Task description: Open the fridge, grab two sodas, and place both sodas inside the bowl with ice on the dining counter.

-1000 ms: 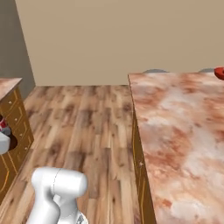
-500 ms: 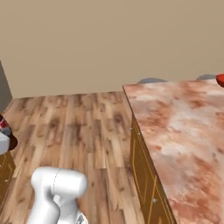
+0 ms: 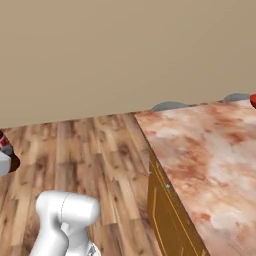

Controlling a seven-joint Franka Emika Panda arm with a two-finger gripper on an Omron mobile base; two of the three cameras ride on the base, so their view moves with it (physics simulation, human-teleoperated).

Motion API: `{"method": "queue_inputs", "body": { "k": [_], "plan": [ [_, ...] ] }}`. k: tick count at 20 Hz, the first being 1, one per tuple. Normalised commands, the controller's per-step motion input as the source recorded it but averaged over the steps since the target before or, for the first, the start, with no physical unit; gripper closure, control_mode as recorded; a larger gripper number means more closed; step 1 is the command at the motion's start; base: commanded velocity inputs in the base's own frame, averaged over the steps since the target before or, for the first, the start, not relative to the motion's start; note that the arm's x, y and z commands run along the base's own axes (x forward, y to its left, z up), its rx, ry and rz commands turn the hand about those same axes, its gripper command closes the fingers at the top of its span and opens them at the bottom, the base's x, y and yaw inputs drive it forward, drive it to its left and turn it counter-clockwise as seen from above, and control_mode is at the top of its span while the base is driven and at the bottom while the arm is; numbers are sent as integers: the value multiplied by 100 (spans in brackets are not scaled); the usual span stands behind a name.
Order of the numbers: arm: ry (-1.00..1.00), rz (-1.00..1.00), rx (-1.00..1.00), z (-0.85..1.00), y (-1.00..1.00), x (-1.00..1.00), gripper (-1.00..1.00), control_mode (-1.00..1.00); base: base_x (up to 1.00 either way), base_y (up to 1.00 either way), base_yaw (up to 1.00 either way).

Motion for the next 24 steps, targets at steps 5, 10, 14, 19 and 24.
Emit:
{"method": "queue_inputs", "body": {
  "k": [5,10,14,19,24],
  "plan": [
    [0,0,0,0,0,0,100,100,100,70,-27],
    [0,0,0,0,0,0,100,100,100,70,-27],
    [0,0,0,0,0,0,100,100,100,69,-29],
    [0,0,0,0,0,0,100,100,100,70,-38],
    [0,0,0,0,0,0,100,100,92,64,-48]
  ]
}}
